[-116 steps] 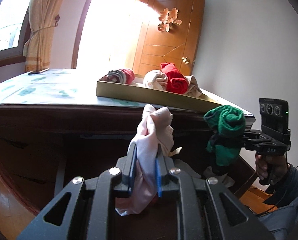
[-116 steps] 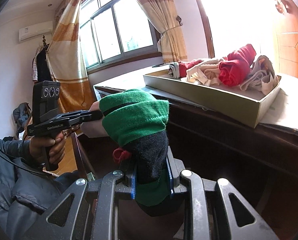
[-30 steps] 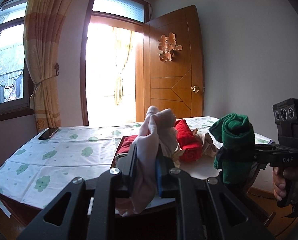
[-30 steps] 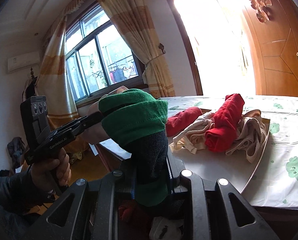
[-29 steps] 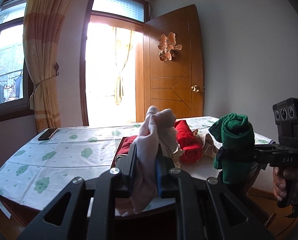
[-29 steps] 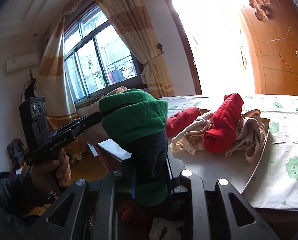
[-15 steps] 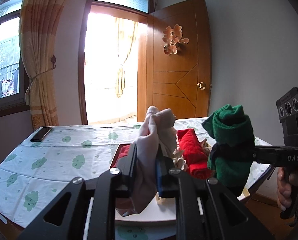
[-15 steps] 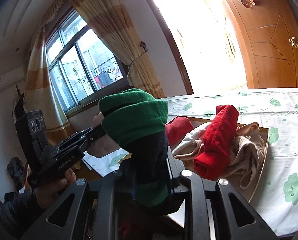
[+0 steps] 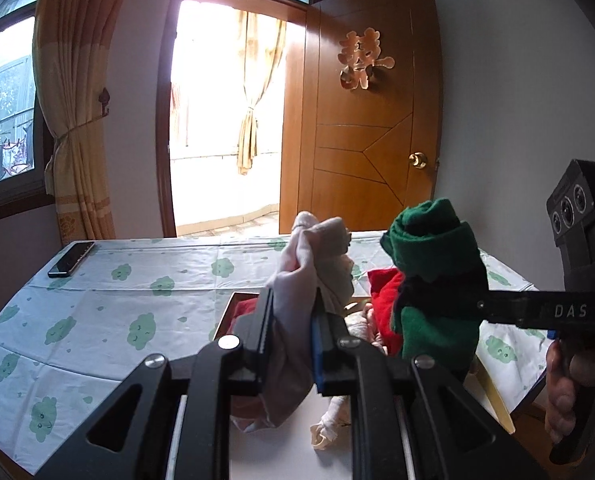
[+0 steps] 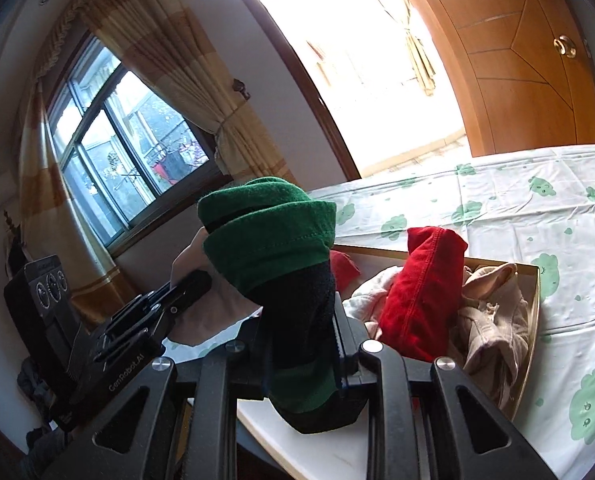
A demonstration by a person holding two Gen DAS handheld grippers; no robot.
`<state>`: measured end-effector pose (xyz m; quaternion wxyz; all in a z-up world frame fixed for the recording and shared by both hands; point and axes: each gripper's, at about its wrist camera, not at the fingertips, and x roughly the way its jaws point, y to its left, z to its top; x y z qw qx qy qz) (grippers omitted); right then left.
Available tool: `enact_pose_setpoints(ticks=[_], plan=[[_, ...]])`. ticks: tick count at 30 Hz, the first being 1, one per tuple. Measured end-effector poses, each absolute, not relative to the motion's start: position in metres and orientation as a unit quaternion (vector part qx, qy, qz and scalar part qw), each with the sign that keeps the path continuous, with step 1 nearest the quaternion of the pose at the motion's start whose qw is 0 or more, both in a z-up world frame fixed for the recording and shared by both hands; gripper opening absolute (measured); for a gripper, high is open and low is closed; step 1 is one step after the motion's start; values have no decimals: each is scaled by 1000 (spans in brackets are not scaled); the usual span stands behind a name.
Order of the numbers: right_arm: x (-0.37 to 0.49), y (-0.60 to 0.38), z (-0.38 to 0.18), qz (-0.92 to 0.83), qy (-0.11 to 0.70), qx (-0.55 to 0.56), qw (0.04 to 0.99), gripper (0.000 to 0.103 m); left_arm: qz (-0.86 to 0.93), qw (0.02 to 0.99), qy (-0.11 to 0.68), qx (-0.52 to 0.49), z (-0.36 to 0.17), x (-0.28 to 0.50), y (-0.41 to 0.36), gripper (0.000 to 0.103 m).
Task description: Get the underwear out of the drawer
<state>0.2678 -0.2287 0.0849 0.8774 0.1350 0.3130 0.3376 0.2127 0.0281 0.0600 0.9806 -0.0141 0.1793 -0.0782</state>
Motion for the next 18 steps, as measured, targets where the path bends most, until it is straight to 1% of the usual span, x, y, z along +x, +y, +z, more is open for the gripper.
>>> enact_pose_setpoints(ticks=[6, 16, 18], plan=[[294, -219, 78, 312, 338, 147, 876, 25, -69, 976, 203, -30, 54, 239, 25, 14], [320, -212, 68, 270, 360, 132, 883, 26, -60, 955, 266, -113, 26, 280, 35, 14], [323, -214, 67, 264, 360, 130, 885, 26, -61, 953, 274, -117, 22, 284, 35, 14]])
